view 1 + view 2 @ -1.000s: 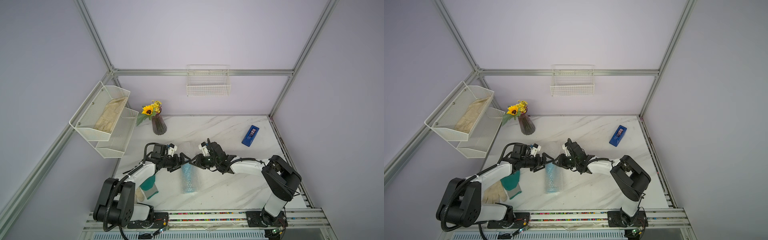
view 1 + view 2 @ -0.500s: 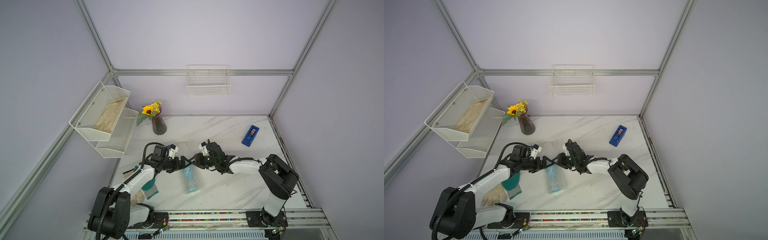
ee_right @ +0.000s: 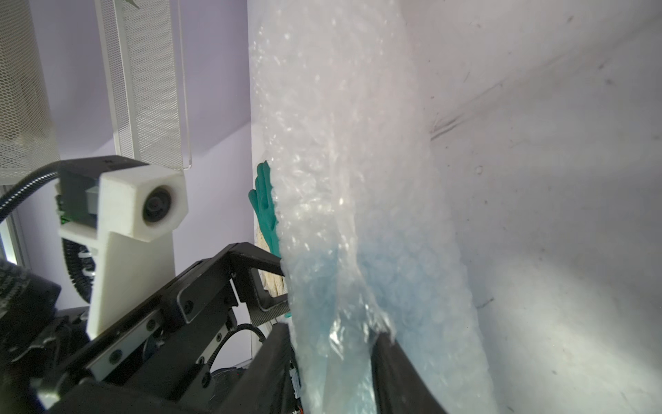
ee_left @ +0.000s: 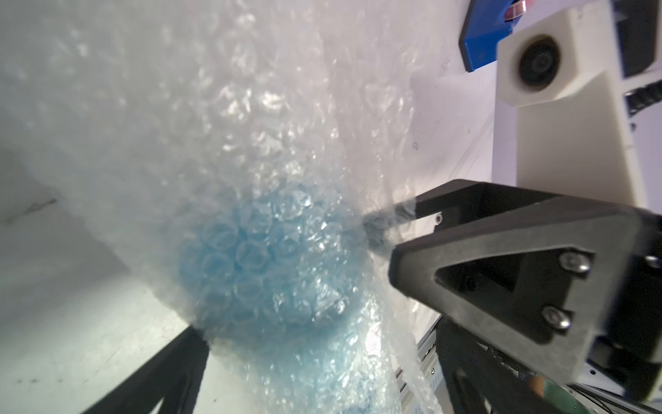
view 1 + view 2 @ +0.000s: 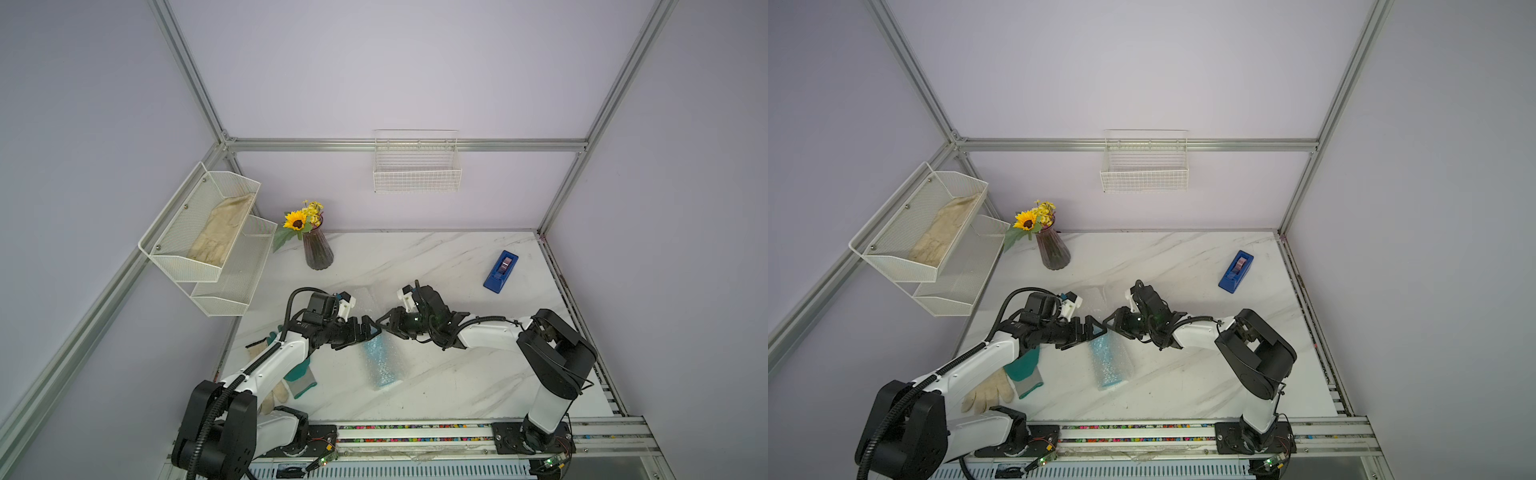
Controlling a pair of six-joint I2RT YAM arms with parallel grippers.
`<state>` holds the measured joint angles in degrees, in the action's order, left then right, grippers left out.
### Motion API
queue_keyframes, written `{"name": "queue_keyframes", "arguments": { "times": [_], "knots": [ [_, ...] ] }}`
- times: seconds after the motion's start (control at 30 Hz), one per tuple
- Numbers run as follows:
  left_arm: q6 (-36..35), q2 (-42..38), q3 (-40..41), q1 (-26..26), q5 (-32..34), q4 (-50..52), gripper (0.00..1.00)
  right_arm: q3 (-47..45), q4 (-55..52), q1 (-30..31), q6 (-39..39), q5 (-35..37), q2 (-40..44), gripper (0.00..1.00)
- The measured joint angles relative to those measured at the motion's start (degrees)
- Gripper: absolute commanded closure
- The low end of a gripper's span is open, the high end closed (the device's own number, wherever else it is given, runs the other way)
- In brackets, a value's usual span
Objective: Wrap wine glasses in bubble wrap
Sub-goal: Wrap the wine glass in bubble wrap.
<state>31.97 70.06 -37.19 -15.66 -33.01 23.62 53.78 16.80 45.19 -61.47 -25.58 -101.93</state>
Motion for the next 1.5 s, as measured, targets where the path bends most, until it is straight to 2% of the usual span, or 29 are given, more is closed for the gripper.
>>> {"name": "queue_keyframes", "arguments": {
  "times": [0.33, 0.53, 0.7, 0.97, 1.27, 1.5],
  "knots": [
    [2.58, -7.96, -0.09, -0.24, 4.33, 10.25, 0.00, 0.00, 0.28, 0.24, 0.00, -0.37, 0.00, 0.59],
    [11.04, -16.68, 0.09, -1.79, 4.92, 9.84, 0.00, 0.07, 0.20, 0.46, 0.02, -0.66, 0.00, 0.59],
    [17.49, -21.92, 2.62, -4.63, 7.89, 7.93, 0.00, 0.39, -0.09, 1.16, 0.02, -0.68, 0.00, 0.59],
    [20.20, -18.75, 7.52, -5.97, 7.85, 3.87, 0.00, 1.11, -0.57, 2.29, 0.00, -0.63, 0.00, 0.59],
    [20.55, -17.99, 8.22, -6.88, 7.28, -0.87, 0.00, 2.40, -0.90, 3.10, -0.02, -0.63, -0.81, 0.59],
    [19.89, -12.57, 8.63, -6.93, 7.91, -0.85, 0.00, 2.45, -0.94, 3.17, -0.02, -0.63, -0.85, 0.59]
  ]
}}
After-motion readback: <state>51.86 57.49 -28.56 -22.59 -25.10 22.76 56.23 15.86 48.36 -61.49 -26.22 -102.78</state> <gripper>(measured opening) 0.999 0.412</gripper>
